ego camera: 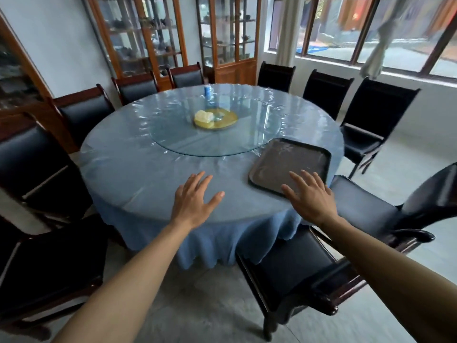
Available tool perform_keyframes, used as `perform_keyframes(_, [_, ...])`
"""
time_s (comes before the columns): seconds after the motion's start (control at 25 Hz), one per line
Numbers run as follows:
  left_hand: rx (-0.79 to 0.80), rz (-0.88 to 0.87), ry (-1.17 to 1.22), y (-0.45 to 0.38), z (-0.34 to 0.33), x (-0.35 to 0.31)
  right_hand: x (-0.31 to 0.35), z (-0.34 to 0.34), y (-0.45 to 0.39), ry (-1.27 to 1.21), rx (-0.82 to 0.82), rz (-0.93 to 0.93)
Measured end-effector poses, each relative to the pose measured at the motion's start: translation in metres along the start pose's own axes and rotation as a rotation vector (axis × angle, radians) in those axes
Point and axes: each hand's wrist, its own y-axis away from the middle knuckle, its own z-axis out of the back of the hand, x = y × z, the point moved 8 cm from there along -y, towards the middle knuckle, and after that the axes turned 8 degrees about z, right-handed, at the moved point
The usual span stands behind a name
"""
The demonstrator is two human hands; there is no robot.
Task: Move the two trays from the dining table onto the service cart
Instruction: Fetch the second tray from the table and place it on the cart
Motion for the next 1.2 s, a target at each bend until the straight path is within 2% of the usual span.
perform_keyframes(0.52, [0.064, -0.064, 0.022, -0.129, -0.092, -0.108, -0.158, 0.027, -0.075, -0.05, -0.074, -0.16])
perform_keyframes(0.88, [0.187, -0.047, 0.014, -0.236, -0.164, -0.102, -0.218, -0.007, -0.13, -0.07, -0.013, -0.346])
perform_keyframes(1.2, [0.407, -0.056, 0.087, -0.343, -0.25, -0.089, -0.239, -0.072, -0.195, -0.136, 0.02, -0.577])
